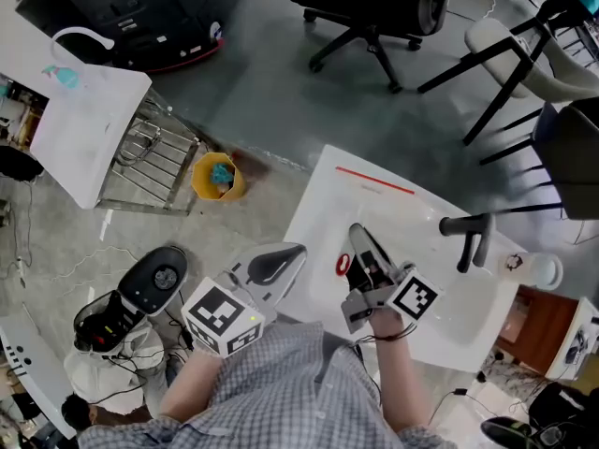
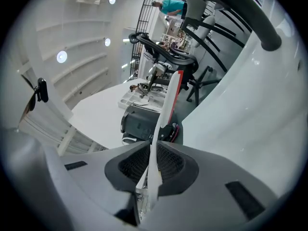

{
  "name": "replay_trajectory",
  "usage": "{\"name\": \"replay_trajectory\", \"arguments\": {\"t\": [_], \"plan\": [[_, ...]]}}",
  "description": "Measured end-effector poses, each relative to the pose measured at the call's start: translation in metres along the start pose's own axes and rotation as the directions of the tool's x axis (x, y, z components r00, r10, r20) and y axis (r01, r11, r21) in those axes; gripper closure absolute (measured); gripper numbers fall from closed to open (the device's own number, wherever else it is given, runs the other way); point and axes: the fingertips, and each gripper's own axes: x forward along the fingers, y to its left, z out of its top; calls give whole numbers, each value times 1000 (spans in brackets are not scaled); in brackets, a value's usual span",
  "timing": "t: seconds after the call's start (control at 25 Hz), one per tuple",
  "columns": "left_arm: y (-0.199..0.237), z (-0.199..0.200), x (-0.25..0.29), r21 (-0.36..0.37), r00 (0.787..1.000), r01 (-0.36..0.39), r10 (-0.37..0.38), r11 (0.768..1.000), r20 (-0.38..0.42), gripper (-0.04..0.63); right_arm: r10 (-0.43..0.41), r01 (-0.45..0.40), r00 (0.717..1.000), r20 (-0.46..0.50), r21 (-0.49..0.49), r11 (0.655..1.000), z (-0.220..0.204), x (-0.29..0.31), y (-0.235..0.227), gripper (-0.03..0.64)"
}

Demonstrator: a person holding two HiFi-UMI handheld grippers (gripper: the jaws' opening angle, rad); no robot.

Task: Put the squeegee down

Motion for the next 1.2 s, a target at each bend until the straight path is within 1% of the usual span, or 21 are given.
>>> {"name": "replay_trajectory", "arguments": {"t": [0.28,0.4,0.48,0.68,0.84,0.96,1.2], "plan": [[13,-6,1,-22,1000,13,-13,1000,-18,591,-34,34,999,5,100,994,-10,26,-23,578],[20,-10,-1,-30,1000,15,-16,999,-26,591,-25,24,1000,8,150,988,-15,40,-28,578],[22,-13,-1,-33,999,16,-18,999,-32,591,-28,26,1000,11,160,987,-17,48,-31,578],[24,-15,-1,-38,999,26,-28,999,-37,591,-67,59,997,38,189,980,-17,57,-45,578],[28,-17,-6,-42,999,18,-20,999,-42,591,-109,96,993,47,217,971,-18,61,-59,578],[30,-21,-5,-53,999,16,-19,998,-44,591,-116,100,992,51,240,965,-19,64,-65,578],[28,-23,1,-49,998,35,-37,998,-44,591,-201,194,980,10,223,955,-30,64,-79,578]]}}
